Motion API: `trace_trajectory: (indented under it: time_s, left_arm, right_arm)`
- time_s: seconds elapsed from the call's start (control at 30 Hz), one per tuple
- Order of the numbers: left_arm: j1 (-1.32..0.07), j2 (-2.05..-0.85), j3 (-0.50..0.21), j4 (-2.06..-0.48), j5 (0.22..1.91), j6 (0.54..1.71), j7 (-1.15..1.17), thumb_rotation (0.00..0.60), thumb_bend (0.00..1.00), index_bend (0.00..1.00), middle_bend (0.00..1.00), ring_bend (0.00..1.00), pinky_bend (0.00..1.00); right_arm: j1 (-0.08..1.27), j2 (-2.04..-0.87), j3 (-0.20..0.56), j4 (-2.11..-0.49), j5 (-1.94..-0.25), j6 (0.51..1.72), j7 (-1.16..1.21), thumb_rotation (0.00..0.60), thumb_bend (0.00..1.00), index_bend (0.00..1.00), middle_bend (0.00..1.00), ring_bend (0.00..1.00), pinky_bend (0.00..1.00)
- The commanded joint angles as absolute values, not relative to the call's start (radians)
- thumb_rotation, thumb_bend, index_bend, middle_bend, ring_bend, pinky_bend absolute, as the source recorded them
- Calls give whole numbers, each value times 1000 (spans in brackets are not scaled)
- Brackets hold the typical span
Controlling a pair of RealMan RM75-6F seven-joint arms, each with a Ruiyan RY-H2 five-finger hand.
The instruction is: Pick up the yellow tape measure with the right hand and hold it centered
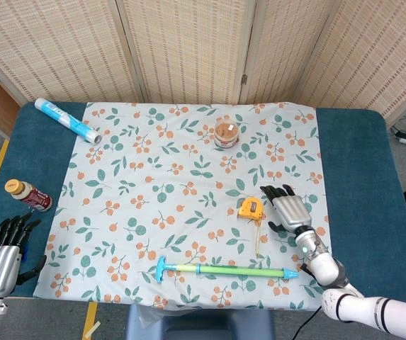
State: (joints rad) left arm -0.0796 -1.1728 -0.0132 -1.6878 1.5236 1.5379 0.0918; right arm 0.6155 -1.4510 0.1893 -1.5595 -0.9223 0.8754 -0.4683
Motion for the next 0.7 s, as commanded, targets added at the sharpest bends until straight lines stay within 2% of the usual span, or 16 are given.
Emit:
trace_trajectory:
  time_s: [0.03,0.43,0.7]
  left_arm:
    - [-78,-1172,-13,-1687,1522,1535,90,600,363,195,99,63,0]
    - [-72,-1173,-20,-1677,1518,1536,80,600,363,190,99,60,0]
    - [-75,-1178,-27,-1672,1516,1531,79,600,363,179,99,58,0]
  right_arm:
    - [666,-1507,192,-1508,-860,852,-524,600,363,33,139,138,44]
    - [740,-1580,169,-1429,-763,847,-571,600,362,105,184,163,44]
    - [765,-1609,163,-1395,-745,848,-562,600,362,219,237,194,44]
